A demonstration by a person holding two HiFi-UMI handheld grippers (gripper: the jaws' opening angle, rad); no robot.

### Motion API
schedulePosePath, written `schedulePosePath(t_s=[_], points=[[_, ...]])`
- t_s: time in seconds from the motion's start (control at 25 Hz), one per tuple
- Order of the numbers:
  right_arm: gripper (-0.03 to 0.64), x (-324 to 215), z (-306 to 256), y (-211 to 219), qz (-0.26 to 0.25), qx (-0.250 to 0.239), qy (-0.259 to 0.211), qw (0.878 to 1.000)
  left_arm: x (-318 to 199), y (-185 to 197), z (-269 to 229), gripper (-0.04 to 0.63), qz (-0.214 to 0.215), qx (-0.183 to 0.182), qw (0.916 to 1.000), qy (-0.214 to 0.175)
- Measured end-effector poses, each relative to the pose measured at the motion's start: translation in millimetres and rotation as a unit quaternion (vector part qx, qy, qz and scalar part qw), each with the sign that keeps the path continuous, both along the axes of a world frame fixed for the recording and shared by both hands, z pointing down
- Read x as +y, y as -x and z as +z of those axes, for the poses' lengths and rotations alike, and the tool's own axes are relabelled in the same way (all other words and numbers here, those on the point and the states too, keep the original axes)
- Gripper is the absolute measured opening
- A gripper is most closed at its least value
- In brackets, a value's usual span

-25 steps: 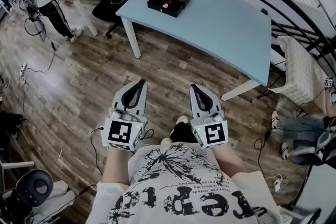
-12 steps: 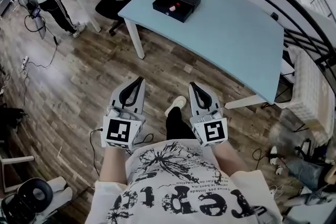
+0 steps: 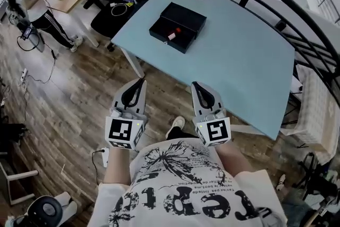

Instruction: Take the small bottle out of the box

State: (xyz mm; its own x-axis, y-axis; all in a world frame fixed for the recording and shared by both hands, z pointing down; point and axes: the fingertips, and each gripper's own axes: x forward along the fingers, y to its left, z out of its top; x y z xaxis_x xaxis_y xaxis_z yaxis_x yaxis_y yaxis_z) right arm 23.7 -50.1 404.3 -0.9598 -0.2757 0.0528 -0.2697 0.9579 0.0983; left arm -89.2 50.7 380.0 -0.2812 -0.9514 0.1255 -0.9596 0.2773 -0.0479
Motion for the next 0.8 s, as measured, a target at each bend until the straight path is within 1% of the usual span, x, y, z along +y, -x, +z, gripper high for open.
schedulePosePath(t_s=[0.08,0.24,0.4,0.52,0.64,0.8], points=[[0.01,-29,0,17,0.001,0.001,-0.002,1.0,-31,17,0,0.023,0.007,0.003,1.0,0.0],[0.011,-76,4,44,0.011,0.011,-0.001,1.0,-81,43,7,0.024,0.024,0.006,0.9996,0.015],[0.011,-105,12,61,0.024,0.017,-0.001,1.0,-117,62,21,0.023,0.044,0.012,0.9985,0.031],[0.011,-125,17,69,0.037,0.024,0.007,0.999,-146,78,31,0.023,0.052,0.019,0.9974,0.046],[0.011,-149,26,78,0.057,0.033,0.015,0.998,-178,94,39,0.023,0.066,0.025,0.996,0.055],[0.011,-176,32,90,0.109,0.043,0.023,0.993,-216,118,54,0.023,0.11,0.035,0.9902,0.079]])
